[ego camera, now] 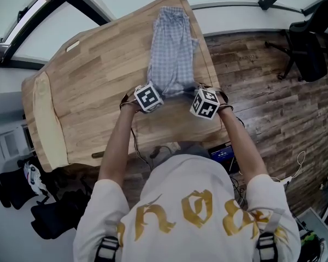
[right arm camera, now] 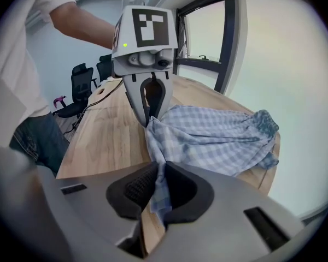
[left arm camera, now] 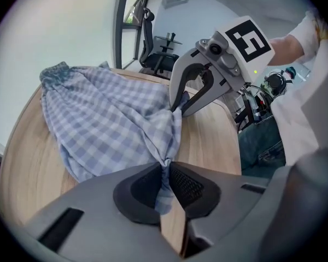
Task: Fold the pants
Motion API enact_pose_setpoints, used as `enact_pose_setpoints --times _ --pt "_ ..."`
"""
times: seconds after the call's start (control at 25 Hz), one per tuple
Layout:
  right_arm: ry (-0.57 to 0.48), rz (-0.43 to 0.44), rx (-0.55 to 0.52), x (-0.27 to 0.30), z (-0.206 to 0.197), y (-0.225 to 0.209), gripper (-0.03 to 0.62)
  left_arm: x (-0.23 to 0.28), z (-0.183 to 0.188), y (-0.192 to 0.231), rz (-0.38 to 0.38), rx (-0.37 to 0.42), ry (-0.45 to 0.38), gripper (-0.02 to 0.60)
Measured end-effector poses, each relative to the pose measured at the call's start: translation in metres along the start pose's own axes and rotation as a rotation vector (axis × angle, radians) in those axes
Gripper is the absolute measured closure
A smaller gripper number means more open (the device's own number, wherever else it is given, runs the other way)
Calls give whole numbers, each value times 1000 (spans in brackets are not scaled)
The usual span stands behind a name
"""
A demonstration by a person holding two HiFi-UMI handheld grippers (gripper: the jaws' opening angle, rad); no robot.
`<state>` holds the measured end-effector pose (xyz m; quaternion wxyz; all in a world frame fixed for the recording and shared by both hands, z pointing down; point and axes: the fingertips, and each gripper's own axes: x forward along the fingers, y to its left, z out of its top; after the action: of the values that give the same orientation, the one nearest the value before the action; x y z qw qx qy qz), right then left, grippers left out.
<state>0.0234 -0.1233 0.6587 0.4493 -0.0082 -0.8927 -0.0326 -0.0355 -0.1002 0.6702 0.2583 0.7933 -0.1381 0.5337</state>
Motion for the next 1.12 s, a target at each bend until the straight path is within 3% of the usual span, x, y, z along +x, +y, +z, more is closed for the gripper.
enact_pose_setpoints --times 0.64,0.92,1.12 --pt "-71 -84 -2 -70 49 60 532 -59 -16 -81 -4 19 -91 514" --pt "-93 -90 0 -98 48 118 531 -73 -24 -150 -48 104 -83 514" --pt "-84 -86 -9 -112 48 155 531 -76 -31 -190 -130 146 -66 514"
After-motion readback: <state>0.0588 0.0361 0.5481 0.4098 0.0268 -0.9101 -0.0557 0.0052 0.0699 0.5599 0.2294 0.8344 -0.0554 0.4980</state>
